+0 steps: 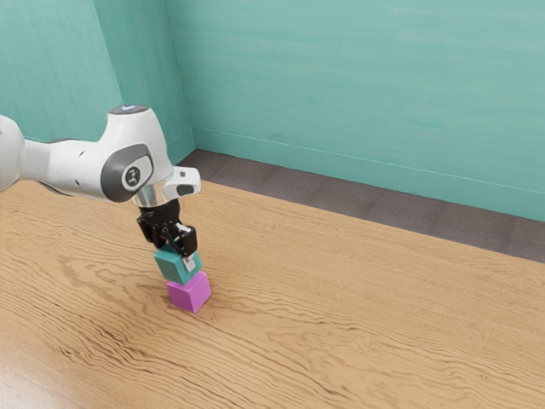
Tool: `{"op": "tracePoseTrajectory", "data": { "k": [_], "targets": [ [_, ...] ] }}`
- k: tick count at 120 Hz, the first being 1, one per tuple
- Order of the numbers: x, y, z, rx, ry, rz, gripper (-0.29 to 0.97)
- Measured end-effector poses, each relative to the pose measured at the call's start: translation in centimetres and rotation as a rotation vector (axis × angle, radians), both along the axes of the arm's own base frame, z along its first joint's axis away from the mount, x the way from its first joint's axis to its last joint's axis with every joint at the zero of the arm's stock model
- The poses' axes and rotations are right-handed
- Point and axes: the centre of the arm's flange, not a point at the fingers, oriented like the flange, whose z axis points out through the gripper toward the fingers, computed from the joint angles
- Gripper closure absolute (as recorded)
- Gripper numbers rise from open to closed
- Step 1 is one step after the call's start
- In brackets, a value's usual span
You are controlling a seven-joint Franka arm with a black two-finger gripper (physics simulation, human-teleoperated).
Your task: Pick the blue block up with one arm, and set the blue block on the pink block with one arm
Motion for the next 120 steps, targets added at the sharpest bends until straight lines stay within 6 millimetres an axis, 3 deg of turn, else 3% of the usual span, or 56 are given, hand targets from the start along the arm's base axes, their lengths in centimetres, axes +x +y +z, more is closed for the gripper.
{"op": "tracePoseTrajectory", "data": {
  "k": [25, 50, 82, 95, 120],
  "targets": [
    [0.0, -1.2, 0.1, -0.012, -0.001, -0.022, 0.18],
    [0.0, -1.1, 0.7, -0.01, -0.008, -0.025, 0.07],
    [-0.4, -1.4, 8.2, 0.038, -0.093, -0.039, 0.02],
    [-0.3, -1.7, 9.7, 0.043, -0.098, -0.048, 0.01],
    [-0.3, -1.7, 9.9, 0.042, -0.079, -0.055, 0.0]
  ]
}}
